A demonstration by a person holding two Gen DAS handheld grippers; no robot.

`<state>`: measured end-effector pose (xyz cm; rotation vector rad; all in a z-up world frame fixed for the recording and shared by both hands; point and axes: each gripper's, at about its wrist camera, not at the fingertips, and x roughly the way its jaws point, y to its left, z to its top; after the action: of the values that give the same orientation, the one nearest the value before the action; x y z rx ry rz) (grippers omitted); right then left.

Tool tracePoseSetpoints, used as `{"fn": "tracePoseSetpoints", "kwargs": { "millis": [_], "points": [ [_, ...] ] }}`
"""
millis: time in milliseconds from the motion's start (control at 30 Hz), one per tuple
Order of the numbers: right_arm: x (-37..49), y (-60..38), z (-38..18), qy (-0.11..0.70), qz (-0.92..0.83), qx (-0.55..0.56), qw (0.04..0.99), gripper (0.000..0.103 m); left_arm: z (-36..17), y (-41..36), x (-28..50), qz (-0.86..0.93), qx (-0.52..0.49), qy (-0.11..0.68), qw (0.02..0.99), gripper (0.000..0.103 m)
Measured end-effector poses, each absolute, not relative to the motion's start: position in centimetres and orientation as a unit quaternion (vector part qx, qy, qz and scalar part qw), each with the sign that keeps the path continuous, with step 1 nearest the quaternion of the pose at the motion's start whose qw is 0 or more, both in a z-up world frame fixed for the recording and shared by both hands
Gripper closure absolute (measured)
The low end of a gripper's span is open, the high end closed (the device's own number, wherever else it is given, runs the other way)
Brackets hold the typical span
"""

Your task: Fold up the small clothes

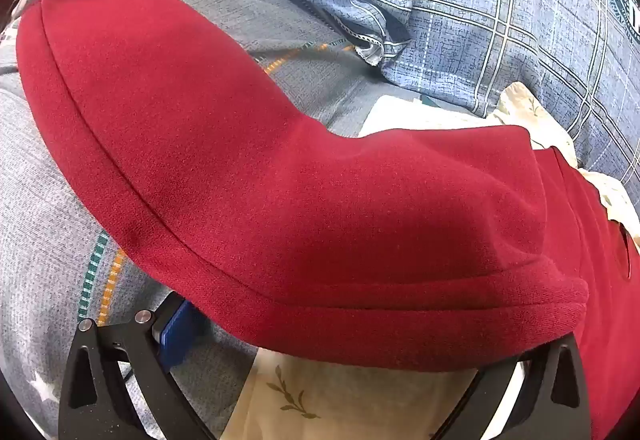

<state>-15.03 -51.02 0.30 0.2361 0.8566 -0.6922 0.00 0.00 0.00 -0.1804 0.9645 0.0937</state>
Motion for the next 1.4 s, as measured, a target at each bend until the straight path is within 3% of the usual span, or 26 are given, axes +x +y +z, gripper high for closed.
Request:
{"fn": "tracePoseSetpoints", "kwargs": {
  "millis": [700, 900, 1100, 1400],
  "points": [
    [-14.9, -50.8, 0.2, 0.409, -0.331, 0.117, 0.842, 0.001, 0.6, -0.4, -0.6, 0.037, -0.071, 0.485, 0.871, 0.001],
    [-17.3, -48.7, 1.5, 0.454, -0.341, 0.174, 0.804, 0.0, 3.3, 0.2, -3.3, 0.033, -0.066, 0.461, 0.884, 0.012],
    [-21.9, -41.4, 5.2, 0.381, -0.262, 0.166, 0.871, 0.0, 7.0, -0.2, -7.5, 0.023, -0.041, 0.379, 0.924, 0.012],
    [-19.3, -31.6, 7.9, 0.324, -0.116, 0.158, 0.926, 0.0, 8.7, -1.6, -11.7, -0.01, -0.047, 0.334, 0.941, 0.011]
  ]
}}
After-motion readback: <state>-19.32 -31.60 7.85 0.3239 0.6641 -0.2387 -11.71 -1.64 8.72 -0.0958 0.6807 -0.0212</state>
